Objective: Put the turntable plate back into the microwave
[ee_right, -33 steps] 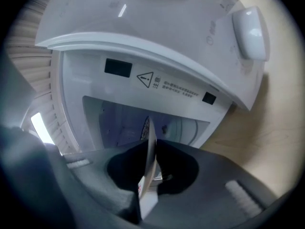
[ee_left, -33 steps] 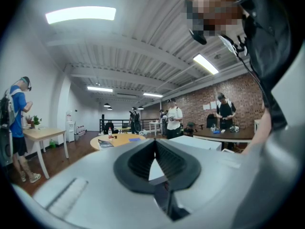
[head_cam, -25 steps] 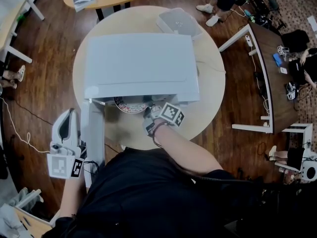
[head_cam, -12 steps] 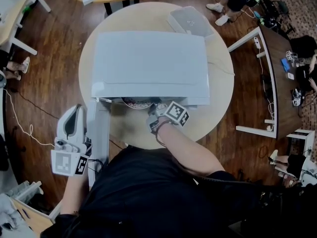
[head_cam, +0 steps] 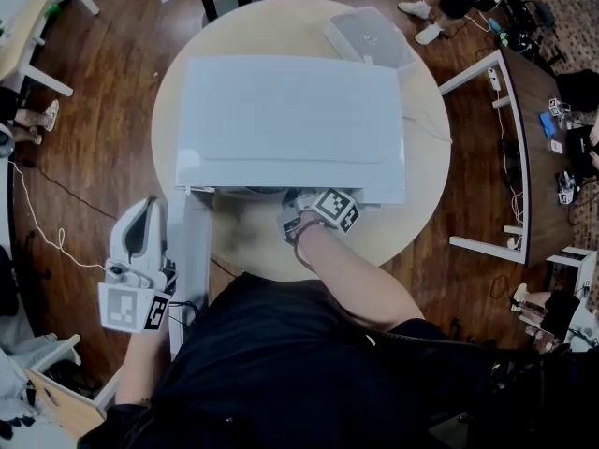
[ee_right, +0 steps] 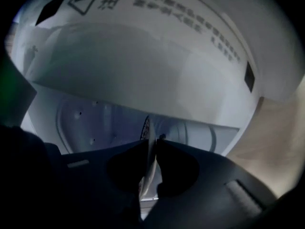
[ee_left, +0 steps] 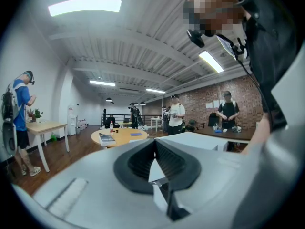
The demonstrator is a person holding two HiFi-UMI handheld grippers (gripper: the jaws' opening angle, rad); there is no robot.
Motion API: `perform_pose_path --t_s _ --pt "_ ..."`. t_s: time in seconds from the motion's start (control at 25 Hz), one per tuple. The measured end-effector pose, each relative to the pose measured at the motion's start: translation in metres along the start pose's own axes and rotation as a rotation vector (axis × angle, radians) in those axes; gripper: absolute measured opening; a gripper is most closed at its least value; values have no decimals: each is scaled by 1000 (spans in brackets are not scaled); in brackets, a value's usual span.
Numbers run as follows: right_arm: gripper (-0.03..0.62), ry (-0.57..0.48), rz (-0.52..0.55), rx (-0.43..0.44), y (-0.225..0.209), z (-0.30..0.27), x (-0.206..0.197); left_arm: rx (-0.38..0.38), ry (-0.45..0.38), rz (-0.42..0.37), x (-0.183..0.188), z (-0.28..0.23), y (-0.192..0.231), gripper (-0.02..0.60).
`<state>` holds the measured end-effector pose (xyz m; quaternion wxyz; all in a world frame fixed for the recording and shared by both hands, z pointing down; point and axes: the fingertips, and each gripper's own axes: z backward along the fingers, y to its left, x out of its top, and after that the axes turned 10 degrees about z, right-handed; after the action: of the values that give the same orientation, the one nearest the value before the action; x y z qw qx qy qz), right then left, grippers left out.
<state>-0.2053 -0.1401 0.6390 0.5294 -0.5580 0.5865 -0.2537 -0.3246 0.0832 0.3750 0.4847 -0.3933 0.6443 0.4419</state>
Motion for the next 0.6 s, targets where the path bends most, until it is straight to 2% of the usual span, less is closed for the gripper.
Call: perform_pose_path --t_s 0.6 --pt "26 -74 -19 -30 0 -21 -2 -4 35 11 -7 -6 6 5"
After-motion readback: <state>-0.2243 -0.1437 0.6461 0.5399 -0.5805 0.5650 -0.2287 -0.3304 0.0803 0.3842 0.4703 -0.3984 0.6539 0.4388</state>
